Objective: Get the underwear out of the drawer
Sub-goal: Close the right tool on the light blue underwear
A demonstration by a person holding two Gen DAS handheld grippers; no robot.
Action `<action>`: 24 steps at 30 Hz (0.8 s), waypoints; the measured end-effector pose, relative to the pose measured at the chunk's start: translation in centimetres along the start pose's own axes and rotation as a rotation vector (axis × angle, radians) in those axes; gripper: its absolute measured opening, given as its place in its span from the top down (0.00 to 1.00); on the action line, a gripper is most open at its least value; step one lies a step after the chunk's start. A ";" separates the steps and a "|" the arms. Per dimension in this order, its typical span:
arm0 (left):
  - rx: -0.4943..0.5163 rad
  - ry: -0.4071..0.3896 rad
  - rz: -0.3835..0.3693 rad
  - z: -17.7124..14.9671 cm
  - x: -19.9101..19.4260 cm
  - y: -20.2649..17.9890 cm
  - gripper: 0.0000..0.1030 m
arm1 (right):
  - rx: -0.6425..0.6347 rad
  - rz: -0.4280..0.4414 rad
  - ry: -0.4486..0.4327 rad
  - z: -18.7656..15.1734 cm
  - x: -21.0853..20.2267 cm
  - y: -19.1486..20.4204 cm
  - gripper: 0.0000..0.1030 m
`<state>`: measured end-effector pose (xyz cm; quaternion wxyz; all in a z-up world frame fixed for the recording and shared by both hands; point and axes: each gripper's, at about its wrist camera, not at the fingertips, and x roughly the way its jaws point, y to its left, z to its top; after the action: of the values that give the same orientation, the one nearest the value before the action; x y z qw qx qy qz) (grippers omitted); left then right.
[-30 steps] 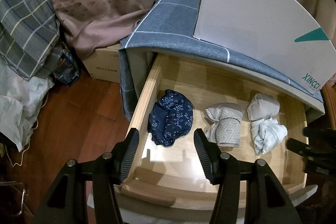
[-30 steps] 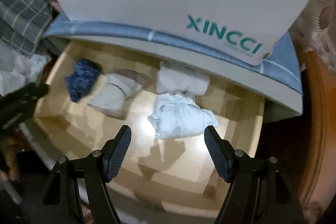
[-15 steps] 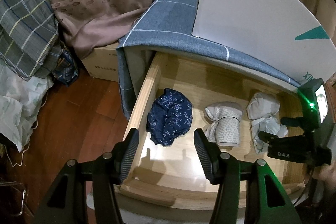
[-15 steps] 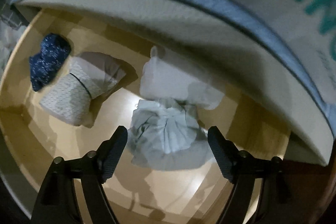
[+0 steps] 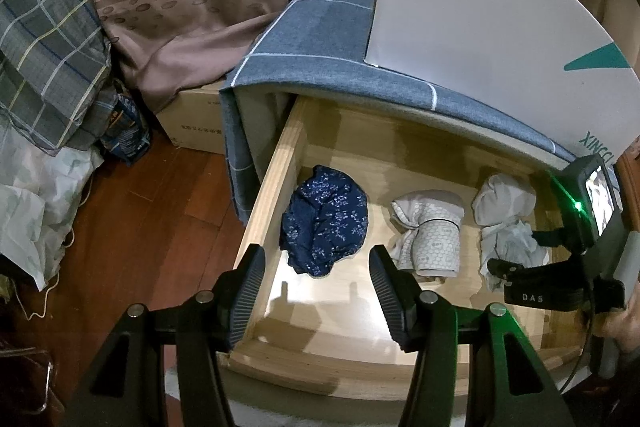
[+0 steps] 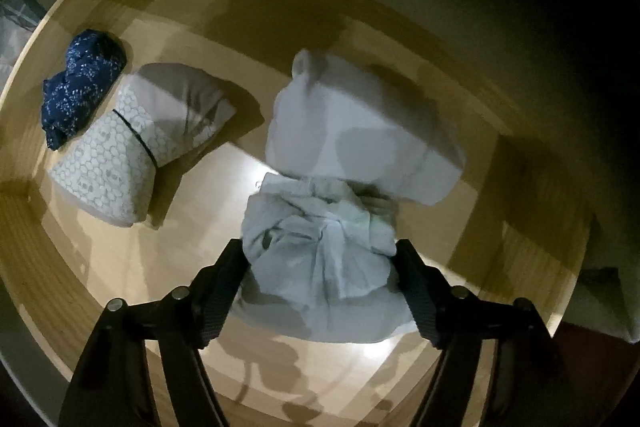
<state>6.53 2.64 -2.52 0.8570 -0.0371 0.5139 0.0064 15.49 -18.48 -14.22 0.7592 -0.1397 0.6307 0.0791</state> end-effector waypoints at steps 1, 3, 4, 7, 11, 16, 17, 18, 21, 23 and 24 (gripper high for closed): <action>0.001 0.000 0.000 0.0 0.0 0.1 0.46 | 0.001 -0.001 0.006 -0.1 0.1 -0.1 0.33; 0.002 0.000 0.001 0.0 0.0 0.1 0.46 | 0.005 0.002 0.019 -0.3 0.3 -0.3 0.34; 0.003 0.000 0.001 0.0 0.0 0.1 0.46 | 0.009 0.005 0.024 -0.2 0.3 -0.4 0.35; 0.003 0.000 0.001 0.0 0.0 0.1 0.46 | 0.019 0.010 0.044 -0.3 0.5 -0.7 0.36; 0.004 0.000 0.001 0.0 0.0 0.2 0.46 | 0.025 0.009 0.073 -0.8 0.6 -1.2 0.37; 0.010 0.000 0.004 0.0 0.0 0.2 0.46 | 0.036 -0.006 0.123 -1.6 0.7 -1.2 0.38; 0.010 0.000 0.005 0.0 0.0 0.1 0.46 | 0.040 -0.007 0.135 -1.6 0.8 -1.2 0.38; 0.011 0.001 0.005 0.0 0.0 0.1 0.46 | 0.055 0.000 0.164 -1.7 1.1 -1.2 0.38; 0.012 0.001 0.005 0.1 0.1 0.0 0.46 | 0.109 0.032 0.208 -2.3 1.6 -1.4 0.38; 0.016 0.006 0.005 0.1 0.2 0.0 0.46 | 0.131 0.037 0.237 -3.0 1.9 -1.8 0.39; 0.018 0.008 0.006 0.1 0.2 -0.1 0.46 | 0.139 0.036 0.249 -3.1 2.0 -1.8 0.39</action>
<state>6.68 2.57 -2.64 0.8553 -0.0278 0.5173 0.0044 13.49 -21.31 -16.50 0.6814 -0.0842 0.7264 0.0308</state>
